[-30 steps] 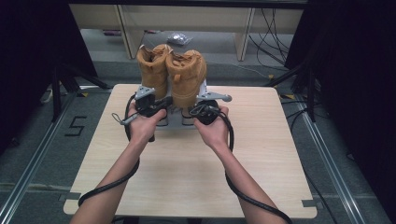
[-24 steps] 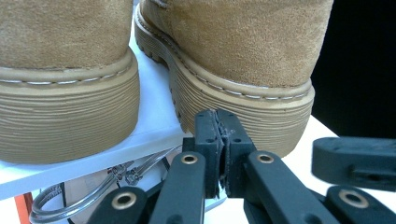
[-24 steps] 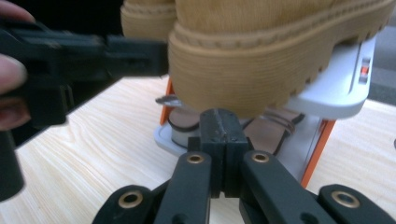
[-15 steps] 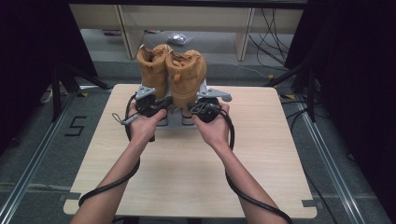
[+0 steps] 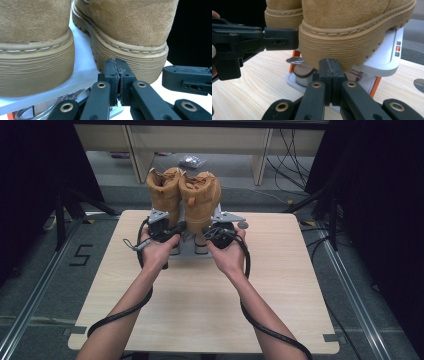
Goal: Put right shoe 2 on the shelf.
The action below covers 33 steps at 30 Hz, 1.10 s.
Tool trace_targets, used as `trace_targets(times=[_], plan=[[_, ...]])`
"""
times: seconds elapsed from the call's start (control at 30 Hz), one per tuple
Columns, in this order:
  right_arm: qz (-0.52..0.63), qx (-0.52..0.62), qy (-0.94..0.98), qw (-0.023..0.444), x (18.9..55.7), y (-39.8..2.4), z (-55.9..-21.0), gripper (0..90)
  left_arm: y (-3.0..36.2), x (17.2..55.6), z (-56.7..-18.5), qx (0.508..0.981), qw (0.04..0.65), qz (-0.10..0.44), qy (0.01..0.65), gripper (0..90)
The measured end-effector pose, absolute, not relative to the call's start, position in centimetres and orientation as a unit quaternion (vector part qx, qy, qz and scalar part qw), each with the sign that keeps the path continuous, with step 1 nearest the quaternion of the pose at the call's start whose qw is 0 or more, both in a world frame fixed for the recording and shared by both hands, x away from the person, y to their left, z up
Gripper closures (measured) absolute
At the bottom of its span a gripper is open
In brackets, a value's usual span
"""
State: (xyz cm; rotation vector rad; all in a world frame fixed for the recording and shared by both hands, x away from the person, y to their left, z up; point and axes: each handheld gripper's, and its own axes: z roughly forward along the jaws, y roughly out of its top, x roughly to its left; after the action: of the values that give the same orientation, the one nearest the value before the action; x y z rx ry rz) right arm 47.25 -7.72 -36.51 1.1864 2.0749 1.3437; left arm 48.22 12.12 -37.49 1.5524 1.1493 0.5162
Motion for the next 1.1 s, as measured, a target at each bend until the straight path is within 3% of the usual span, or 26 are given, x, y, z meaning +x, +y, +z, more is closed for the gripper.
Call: trace_targets(times=[0.83,1.1], plan=[[0.468,0.429,0.739,0.223,48.5,-7.8,-36.6,90.0,11.6,49.3,-37.6,0.652,0.53,0.23,0.491,84.6],[0.47,0.434,0.736,0.221,48.8,-7.7,-36.7,90.0,12.4,47.2,-36.7,0.655,0.541,0.243,0.468,80.2]])
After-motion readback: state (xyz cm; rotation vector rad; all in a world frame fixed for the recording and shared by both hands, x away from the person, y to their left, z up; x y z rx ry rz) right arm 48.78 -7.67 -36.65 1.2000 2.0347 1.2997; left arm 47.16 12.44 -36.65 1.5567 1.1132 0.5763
